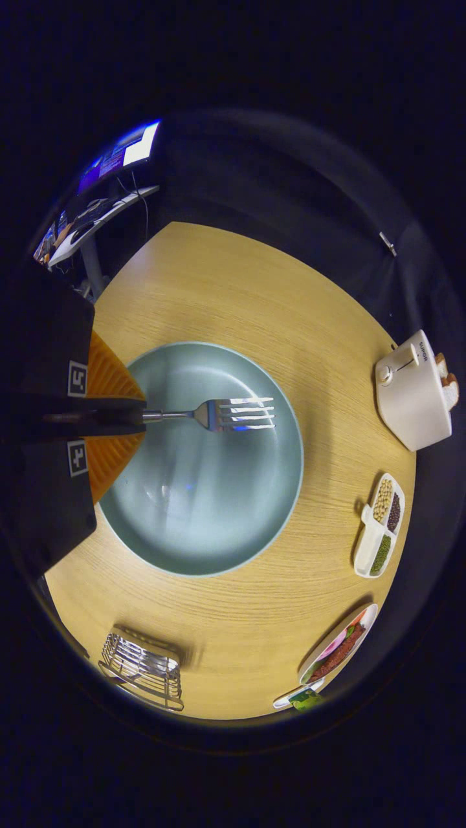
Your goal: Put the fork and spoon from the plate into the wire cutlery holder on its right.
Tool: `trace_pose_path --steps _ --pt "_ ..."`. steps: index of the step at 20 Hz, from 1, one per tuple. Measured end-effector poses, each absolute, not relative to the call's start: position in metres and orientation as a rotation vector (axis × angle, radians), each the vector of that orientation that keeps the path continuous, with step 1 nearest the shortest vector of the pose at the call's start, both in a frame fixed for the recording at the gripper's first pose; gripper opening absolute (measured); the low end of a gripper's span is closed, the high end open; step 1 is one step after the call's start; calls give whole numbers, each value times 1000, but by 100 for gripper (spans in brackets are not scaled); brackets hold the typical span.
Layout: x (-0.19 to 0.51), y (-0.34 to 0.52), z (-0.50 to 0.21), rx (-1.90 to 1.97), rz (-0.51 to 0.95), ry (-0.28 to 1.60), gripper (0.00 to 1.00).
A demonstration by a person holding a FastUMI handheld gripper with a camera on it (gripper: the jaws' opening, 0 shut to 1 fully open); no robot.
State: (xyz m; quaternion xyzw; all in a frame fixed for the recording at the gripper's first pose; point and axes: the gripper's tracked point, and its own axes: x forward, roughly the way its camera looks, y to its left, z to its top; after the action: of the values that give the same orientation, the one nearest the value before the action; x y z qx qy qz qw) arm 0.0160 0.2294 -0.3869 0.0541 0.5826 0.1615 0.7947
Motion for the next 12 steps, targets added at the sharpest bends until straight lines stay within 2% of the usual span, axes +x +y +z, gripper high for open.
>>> trace_pose_path --steps 8,12 --pt "27 127 -296 222 316 1129 9" --pt "10 63 -280 252 289 1152 9"
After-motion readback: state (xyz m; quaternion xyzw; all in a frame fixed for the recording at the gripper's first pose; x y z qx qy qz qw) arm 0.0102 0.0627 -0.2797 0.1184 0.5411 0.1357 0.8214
